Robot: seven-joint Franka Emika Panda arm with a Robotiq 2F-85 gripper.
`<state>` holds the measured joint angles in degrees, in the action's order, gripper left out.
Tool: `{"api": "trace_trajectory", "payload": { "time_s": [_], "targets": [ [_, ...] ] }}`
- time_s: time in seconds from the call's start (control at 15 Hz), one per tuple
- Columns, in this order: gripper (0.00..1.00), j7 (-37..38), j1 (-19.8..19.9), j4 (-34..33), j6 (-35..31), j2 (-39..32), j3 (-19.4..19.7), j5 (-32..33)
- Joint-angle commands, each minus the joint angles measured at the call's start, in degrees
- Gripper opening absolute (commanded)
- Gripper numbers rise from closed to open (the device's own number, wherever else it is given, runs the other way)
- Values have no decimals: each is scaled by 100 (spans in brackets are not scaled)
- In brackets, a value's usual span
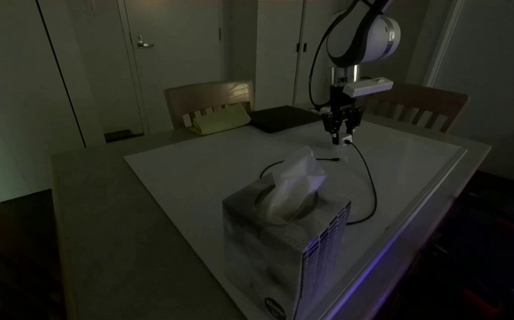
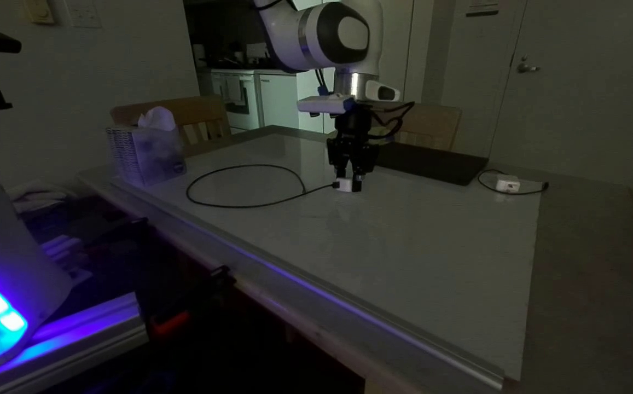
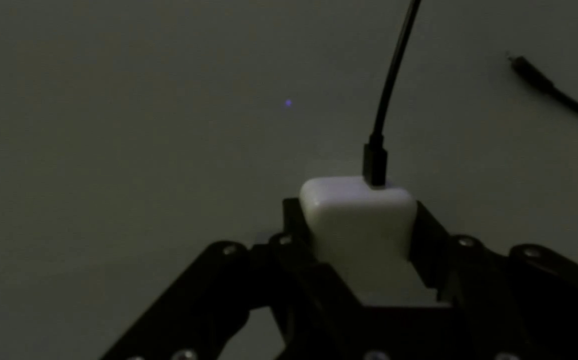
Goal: Unwind the black charging cable
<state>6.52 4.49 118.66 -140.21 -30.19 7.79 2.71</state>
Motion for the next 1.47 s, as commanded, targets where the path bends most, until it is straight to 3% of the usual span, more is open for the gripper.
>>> {"api": "trace_trajectory", "payload": {
  "time_s": [0.0,0.47,0.8,1.13,1.4],
  "targets": [
    [27,509,145,30,67,74,117,-400],
    [27,1386,425,119,-130,98,344,-1297],
    [27,1246,719,-27,-127,35,498,-1469],
    [27,-516,1247,-727,698,-110,420,-975],
    [27,-1360,1533,-1255,1399,-198,447,-737]
  ]
}}
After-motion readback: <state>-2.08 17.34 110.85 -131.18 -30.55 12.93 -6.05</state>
